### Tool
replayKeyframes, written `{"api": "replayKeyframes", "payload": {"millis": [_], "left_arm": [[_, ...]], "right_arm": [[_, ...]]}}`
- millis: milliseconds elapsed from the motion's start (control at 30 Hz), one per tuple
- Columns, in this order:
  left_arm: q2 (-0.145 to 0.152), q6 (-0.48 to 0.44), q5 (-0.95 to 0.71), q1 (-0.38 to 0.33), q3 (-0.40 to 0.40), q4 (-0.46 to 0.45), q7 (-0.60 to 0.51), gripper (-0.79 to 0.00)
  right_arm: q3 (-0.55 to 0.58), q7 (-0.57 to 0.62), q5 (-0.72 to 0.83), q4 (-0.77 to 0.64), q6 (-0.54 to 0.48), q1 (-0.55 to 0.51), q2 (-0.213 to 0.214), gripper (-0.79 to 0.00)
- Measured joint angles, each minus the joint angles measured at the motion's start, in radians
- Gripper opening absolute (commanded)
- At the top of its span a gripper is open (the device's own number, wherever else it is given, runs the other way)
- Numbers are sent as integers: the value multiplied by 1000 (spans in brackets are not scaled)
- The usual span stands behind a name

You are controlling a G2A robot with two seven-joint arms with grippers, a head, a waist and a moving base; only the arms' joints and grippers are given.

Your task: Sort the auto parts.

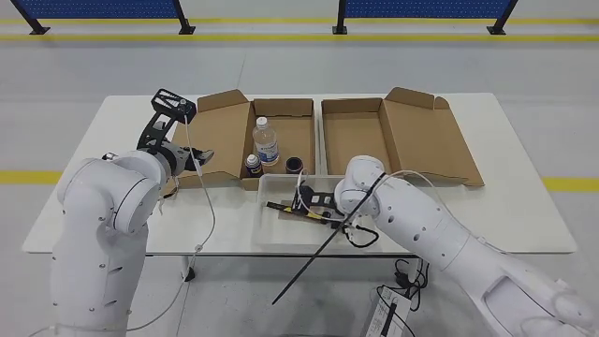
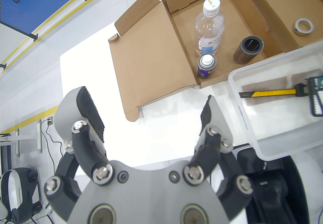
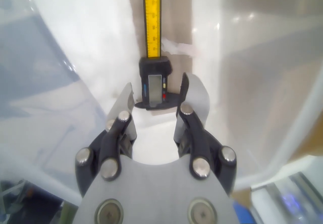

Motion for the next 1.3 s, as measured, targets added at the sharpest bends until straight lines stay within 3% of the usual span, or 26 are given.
{"api": "replayKeyframes", "payload": {"millis": [433,733,1100,1300], "left_arm": [[0,0,0,0,0,0,0,0],[0,0,0,0,0,0,0,0],[0,0,0,0,0,0,0,0],[0,0,0,0,0,0,0,0]], "right_arm": [[-21,-36,-18,47,12,-3,-18,-449],[-23,-50,-21,70,5,-3,-27,-566],[-22,-52,-15,84,-1,-1,-36,-459],[-22,-50,-16,91,2,-1,-40,-474]]}}
